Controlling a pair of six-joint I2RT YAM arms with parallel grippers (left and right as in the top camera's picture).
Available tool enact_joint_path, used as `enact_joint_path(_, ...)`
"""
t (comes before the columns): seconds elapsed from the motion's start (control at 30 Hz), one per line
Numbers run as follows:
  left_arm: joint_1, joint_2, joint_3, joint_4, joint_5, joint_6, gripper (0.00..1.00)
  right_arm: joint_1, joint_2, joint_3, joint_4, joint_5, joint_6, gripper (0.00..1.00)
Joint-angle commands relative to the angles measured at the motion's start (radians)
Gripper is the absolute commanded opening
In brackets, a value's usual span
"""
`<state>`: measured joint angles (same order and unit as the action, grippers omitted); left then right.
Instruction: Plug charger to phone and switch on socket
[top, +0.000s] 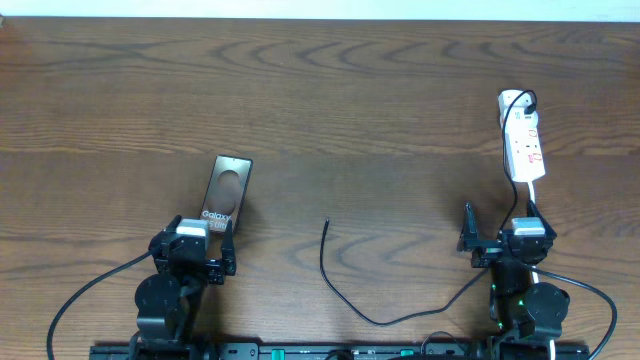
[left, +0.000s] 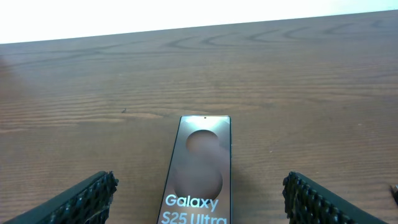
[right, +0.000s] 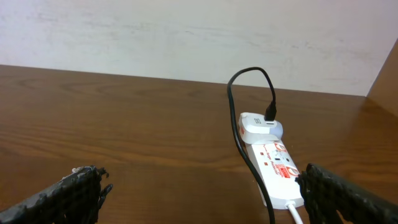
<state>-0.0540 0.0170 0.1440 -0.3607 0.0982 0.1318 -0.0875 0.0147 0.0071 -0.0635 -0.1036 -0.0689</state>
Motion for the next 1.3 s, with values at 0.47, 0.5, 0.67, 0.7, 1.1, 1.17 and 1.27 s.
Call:
enact_joint_path(0.47, 0.005, 0.0, -0.003, 0.002, -0.013, 0.006, 0.87, -0.004, -0.006, -0.002, -0.005, 0.007, 0.012, 0.99)
enact_joint_path(0.5, 0.005, 0.0, -0.003, 0.001, -0.013, 0.006, 0.87, -0.004, -0.006, -0.002, -0.005, 0.007, 0.012, 0.99)
enact_joint_path(0.67, 0.005, 0.0, -0.003, 0.002, -0.012, 0.006, 0.87, -0.005, -0.006, -0.002, -0.005, 0.007, 0.012, 0.99)
enact_joint_path(0.7, 0.005, 0.0, -0.003, 0.005, -0.012, 0.006, 0.87, -0.004, -0.006, -0.002, -0.005, 0.007, 0.012, 0.99)
enact_joint_path(1.1, 0.005, 0.013, -0.001, 0.033, -0.013, 0.002, 0.87, -0.004, -0.006, -0.002, -0.005, 0.007, 0.012, 0.99)
enact_joint_path(1.17, 0.005, 0.03, 0.002, 0.05, -0.013, 0.002, 0.87, -0.004, -0.006, -0.002, -0.005, 0.008, 0.012, 0.99)
enact_joint_path(1.27, 0.005, 0.066, 0.012, 0.088, -0.013, 0.003, 0.87, -0.005, -0.006, -0.002, -0.005, 0.008, 0.012, 0.99)
